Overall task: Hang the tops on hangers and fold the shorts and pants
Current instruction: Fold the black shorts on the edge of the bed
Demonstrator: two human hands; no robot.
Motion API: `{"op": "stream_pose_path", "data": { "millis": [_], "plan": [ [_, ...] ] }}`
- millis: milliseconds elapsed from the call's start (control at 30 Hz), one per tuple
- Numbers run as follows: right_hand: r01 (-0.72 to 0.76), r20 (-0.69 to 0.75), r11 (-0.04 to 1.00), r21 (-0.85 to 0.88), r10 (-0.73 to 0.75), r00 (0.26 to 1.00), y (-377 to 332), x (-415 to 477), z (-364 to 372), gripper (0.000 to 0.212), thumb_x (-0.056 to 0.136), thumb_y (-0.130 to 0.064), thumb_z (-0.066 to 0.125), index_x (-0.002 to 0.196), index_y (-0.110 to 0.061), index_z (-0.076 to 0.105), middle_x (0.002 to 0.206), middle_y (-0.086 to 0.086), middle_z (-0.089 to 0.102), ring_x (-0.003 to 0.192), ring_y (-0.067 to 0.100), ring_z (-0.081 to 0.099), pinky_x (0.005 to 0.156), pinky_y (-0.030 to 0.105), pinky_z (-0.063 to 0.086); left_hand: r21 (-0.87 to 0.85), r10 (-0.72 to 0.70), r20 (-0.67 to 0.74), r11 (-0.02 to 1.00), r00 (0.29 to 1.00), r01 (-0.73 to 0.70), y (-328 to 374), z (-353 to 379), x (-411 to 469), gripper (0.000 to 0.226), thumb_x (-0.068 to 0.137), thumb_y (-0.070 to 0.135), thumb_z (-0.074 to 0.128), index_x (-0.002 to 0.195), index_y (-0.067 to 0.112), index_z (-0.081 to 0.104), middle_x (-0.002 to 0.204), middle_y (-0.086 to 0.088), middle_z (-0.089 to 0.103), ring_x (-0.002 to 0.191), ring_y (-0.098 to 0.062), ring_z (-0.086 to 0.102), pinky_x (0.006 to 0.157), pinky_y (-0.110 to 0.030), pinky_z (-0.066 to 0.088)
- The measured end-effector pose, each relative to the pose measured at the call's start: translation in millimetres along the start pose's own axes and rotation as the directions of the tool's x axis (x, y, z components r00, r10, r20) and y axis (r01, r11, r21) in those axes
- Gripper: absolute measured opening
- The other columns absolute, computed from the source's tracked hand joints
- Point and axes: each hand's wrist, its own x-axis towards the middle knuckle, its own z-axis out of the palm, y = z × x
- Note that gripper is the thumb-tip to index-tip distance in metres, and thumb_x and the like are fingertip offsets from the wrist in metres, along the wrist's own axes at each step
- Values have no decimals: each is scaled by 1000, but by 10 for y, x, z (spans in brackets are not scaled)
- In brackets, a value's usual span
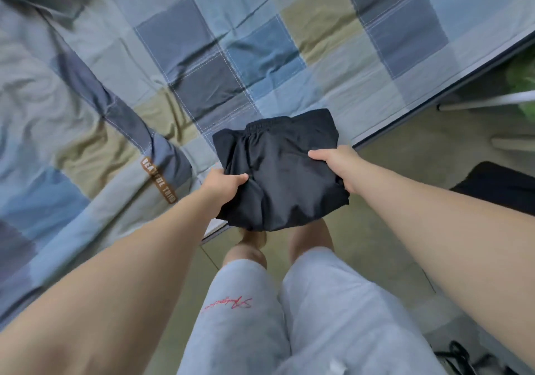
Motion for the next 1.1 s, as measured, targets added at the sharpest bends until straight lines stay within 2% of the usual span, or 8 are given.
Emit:
{"op": "stream_pose_path", "data": {
  "millis": [200,267,367,567,667,767,900,1100],
  "plan": [
    [-67,28,981,183,63,998,330,-1008,-71,44,82,-23,81,120,-8,66,105,11,74,94,32,72,91,49,57,72,-46,68,997,997,41,-103,-444,-802,43,84,31,81,117,9,63,103,-10,69,90,-30,68,86,-43,56],
    [-44,12,962,269,42,999,418,-1356,-138,45,82,-24,81,121,-7,66,106,11,74,95,32,72,93,49,57,72,-33,78,997,996,27,-78,-520,-1096,43,83,33,82,115,12,63,96,-7,69,86,-29,69,77,-41,57],
    [20,-28,922,387,-9,1000,532,-1881,-320,50,82,-28,80,125,-8,63,111,10,73,97,32,71,94,47,56,70,17,112,997,994,-25,16,-549,-1538,38,82,33,82,110,13,65,95,-7,72,80,-28,71,59,-33,56],
    [258,-236,773,579,-143,961,899,-2838,-951,57,81,-26,81,130,-7,58,114,11,71,97,31,71,86,41,58,82,236,220,962,947,-259,285,-240,-2387,23,84,30,81,100,20,69,84,0,78,71,-20,76,63,-33,60],
    [369,-361,688,625,-165,918,1216,-3284,-1320,61,78,-31,82,129,-8,59,116,11,70,101,32,70,93,47,57,101,382,300,898,874,-427,404,68,-2824,18,86,29,78,101,21,71,84,4,78,78,-19,76,76,-36,60],
    [471,-459,579,665,-181,870,1600,-3688,-1709,43,80,-28,81,118,-12,68,109,8,75,98,30,73,92,48,57,106,482,395,822,782,-560,519,420,-3289,20,87,31,78,104,22,71,92,2,79,83,-19,76,70,-33,60],
    [605,-585,433,668,-196,787,2220,-4192,-2295,10,85,-20,77,94,-18,77,98,3,78,91,25,76,79,37,59,78,588,499,701,637,-708,568,1043,-4030,23,81,38,78,101,27,73,97,4,78,88,-16,76,68,-28,60],
    [740,-713,285,609,-212,668,3318,-4910,-3327,12,87,-20,75,97,-16,76,101,6,78,90,25,76,63,29,59,-39,675,617,540,405,-841,312,2233,-5210,40,76,43,78,111,26,73,108,3,77,100,-18,74,84,-37,59]
  ]
}}
